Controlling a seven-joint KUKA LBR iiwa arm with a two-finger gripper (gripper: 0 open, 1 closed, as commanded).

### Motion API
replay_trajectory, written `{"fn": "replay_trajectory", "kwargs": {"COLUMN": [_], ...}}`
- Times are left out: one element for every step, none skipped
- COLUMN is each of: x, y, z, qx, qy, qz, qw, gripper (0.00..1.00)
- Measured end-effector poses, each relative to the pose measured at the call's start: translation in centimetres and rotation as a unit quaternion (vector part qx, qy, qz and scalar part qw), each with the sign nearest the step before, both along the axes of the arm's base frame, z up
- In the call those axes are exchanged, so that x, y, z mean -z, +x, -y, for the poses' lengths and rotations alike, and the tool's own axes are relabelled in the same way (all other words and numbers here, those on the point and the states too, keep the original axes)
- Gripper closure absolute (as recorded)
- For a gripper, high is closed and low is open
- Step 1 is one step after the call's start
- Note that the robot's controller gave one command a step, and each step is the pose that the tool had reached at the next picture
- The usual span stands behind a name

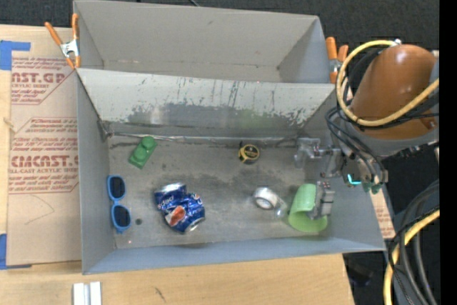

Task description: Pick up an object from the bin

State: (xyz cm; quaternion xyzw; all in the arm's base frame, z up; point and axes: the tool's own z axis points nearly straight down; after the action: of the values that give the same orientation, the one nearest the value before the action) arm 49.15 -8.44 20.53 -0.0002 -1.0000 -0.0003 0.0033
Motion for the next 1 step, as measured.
{"fn": "replay_trajectory", "kwargs": {"x": [13.79], "y": [0.14], "z": [1.1], "qx": [0.081], "qy": [0.0], "qz": [0.0006], "qw": [0.9967], "gripper": [0.0]}}
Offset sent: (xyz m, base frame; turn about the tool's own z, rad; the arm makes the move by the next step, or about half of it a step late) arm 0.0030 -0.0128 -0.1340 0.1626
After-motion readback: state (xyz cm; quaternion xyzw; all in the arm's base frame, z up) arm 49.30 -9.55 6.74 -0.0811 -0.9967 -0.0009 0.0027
